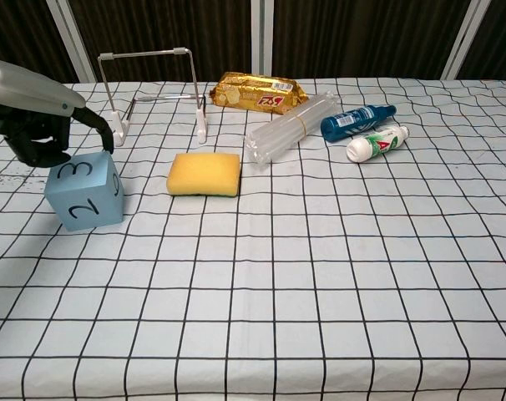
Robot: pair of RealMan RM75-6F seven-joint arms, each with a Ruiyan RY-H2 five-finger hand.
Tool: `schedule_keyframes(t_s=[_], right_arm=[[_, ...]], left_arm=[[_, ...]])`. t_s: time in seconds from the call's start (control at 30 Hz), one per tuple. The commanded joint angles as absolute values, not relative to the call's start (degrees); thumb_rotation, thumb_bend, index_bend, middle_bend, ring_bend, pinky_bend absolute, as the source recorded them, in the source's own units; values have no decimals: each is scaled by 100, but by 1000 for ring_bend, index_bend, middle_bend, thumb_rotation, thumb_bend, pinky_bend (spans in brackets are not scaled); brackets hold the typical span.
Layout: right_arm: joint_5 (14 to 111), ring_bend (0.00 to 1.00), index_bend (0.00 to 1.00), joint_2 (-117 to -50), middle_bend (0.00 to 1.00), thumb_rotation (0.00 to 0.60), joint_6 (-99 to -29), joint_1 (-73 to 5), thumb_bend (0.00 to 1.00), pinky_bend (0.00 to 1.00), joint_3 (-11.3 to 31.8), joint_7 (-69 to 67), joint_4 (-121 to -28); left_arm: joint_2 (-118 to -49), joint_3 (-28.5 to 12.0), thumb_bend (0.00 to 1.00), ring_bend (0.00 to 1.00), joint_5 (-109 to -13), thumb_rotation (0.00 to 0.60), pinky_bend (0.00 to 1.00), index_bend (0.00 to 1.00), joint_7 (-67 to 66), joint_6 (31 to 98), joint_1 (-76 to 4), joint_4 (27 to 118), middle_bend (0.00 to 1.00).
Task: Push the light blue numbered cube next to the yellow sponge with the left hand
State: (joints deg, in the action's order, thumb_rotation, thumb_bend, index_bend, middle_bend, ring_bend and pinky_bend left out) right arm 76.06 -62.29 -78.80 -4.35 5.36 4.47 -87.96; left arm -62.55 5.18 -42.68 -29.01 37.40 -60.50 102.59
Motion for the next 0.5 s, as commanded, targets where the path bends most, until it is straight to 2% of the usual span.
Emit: schedule_keyframes(t_s=[0.03,0.5], right_arm=[[7609,0,0,-6231,0,600,-7880,-435,59,0,535,442,-8791],[7616,0,0,-6230,0,600,-7890,-443,62,0,544,473,-8833]], left_arm=[[-6243,534,517,862,-4270,600,867,199,-2878,3768,-6063,10280,818],[-6072,642,517,861,-4552,600,867,199,-2729,3942,-5965,10587,816]])
